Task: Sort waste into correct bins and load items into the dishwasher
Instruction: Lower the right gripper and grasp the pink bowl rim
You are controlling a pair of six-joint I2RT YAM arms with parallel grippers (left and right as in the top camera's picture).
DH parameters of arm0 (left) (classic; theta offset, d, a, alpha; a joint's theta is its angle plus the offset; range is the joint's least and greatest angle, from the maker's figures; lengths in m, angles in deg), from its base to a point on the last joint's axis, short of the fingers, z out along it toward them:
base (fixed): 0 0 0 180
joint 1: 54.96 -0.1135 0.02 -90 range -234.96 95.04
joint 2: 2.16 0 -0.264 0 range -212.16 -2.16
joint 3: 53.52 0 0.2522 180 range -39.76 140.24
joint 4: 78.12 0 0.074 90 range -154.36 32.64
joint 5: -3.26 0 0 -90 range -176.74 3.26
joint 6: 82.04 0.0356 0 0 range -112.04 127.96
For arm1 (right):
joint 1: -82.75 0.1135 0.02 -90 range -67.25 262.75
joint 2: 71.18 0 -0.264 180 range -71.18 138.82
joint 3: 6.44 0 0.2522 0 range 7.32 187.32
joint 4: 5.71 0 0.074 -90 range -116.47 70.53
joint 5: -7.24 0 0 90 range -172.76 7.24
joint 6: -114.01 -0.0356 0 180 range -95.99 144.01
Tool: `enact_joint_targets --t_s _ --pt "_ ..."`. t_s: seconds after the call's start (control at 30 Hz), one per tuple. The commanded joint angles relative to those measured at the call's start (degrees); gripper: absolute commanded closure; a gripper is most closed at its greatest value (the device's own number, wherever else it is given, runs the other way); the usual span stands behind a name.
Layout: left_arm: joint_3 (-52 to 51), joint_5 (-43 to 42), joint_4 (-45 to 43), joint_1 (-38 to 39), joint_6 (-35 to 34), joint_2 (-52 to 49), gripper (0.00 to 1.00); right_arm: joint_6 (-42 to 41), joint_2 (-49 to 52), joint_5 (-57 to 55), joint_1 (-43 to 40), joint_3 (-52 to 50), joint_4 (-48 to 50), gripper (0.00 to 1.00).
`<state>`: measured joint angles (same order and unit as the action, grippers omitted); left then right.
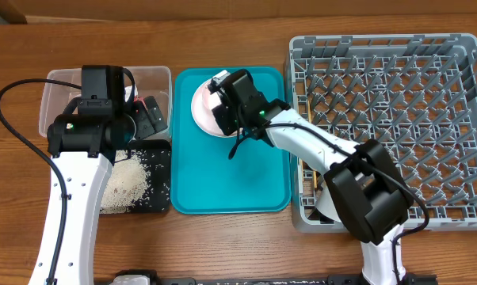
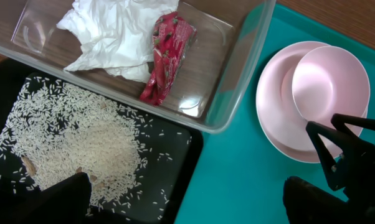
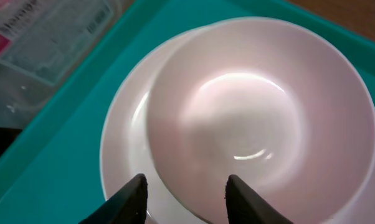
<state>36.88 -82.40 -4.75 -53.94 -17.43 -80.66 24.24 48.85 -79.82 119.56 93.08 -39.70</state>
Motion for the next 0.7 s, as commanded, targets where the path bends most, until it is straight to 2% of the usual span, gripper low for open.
enact_joint_targets --t_s 0.0,0.27,0.47,0.67 --pt "0.8 0.1 -0.1 -0.2 0.1 0.1 0.00 0.5 0.1 -1.0 -1.2 0.0 -0.9 0.56" --pt "0.8 0.1 -0.1 -0.2 0.1 0.1 0.00 0.0 -0.6 -1.0 -3.2 1.3 -8.4 0.55" --pt "0.8 0.1 -0.1 -0.2 0.1 0.1 0.00 0.3 -4.7 -3.1 -3.3 4.8 -15.0 0.51" --pt "0.8 0.1 -0.1 -0.2 0.1 0.1 0.00 0.2 -9.3 -3.3 -3.1 6.9 -16.5 0.49"
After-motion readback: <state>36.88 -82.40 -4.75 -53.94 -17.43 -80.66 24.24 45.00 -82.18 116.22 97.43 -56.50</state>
